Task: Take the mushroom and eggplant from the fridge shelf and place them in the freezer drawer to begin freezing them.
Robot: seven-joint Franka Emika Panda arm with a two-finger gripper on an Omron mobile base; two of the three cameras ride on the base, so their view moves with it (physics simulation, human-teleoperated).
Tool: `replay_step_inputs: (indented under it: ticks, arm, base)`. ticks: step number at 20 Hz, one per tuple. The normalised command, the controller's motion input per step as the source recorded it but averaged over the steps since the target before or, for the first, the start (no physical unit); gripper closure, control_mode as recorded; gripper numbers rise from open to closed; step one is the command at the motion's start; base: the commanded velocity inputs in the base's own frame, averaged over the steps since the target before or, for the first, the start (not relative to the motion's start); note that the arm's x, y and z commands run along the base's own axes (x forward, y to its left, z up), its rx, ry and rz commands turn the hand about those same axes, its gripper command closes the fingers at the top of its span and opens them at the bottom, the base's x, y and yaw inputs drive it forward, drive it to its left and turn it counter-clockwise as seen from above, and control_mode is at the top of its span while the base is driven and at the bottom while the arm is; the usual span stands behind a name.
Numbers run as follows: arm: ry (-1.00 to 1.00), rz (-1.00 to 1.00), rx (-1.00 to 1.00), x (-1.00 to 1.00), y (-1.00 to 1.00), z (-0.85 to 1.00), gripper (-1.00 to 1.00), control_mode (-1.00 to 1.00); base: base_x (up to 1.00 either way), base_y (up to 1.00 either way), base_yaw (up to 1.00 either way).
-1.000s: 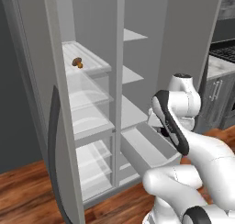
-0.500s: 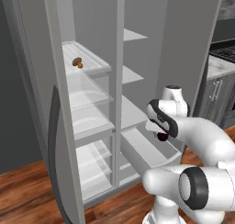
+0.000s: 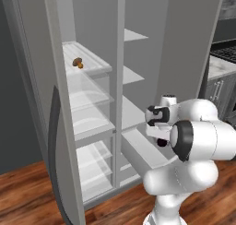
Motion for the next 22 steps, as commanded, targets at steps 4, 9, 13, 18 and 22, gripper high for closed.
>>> replay_step_inputs:
  ticks: [4,9,13,18,22]
  arm:
    - [0.03,-0.07,0.0,0.46,-0.17,-0.42,1.0,-1.0]
    - [0.0,-0.02,-0.03,0.43,-0.07,-0.39,1.0,-1.0]
    - [0.0,0.0,-0.05,0.37,0.0,-0.49,1.0,-1.0]
    - [0.0,0.0,-0.04,0.42,-0.06,-0.51,1.0,-1.0]
    - [0.0,0.0,0.0,0.47,-0.13,-0.5,1.0,-1.0]
  base:
    - [0.0,0.0,0.0]
    - [0.0,0.0,0.0]
    - [0.0,0.0,0.0]
    - [0.0,0.0,0.0]
    - [0.0,0.0,0.0]
